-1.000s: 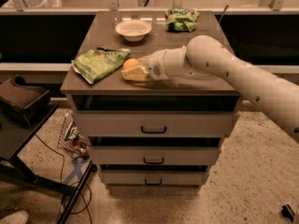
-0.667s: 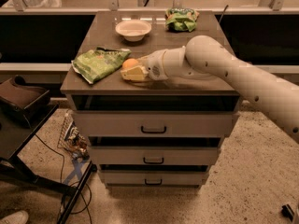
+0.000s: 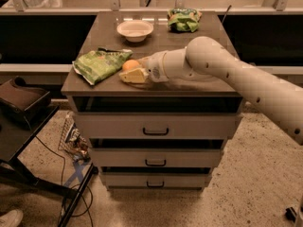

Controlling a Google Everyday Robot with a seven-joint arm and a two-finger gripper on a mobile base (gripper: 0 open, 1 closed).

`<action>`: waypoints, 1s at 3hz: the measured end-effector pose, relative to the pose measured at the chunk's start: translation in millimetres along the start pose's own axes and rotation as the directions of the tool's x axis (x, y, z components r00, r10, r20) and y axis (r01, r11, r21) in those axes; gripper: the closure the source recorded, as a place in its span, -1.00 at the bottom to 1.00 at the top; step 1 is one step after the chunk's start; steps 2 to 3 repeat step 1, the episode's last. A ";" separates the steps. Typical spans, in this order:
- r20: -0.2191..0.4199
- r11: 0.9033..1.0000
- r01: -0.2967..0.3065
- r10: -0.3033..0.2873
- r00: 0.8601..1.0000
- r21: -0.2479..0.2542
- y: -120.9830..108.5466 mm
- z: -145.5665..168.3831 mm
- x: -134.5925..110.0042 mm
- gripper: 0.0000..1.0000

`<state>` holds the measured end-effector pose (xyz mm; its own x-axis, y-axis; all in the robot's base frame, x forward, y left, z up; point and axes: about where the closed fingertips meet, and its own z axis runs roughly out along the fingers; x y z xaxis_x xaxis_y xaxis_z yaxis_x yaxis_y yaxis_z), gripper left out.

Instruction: Move orange near green jalapeno chip bag

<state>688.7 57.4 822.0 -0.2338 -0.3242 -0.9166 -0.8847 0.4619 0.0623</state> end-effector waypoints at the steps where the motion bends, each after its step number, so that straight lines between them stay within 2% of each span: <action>1: 0.000 1.000 0.000 0.000 1.000 -0.004 1.4 1.8 0.0 -1.00; 3: 0.000 1.000 0.000 0.000 1.000 -0.004 1.4 1.8 0.0 -1.00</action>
Offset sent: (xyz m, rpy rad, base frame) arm 0.0000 0.0000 0.0000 0.0000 0.0000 0.0000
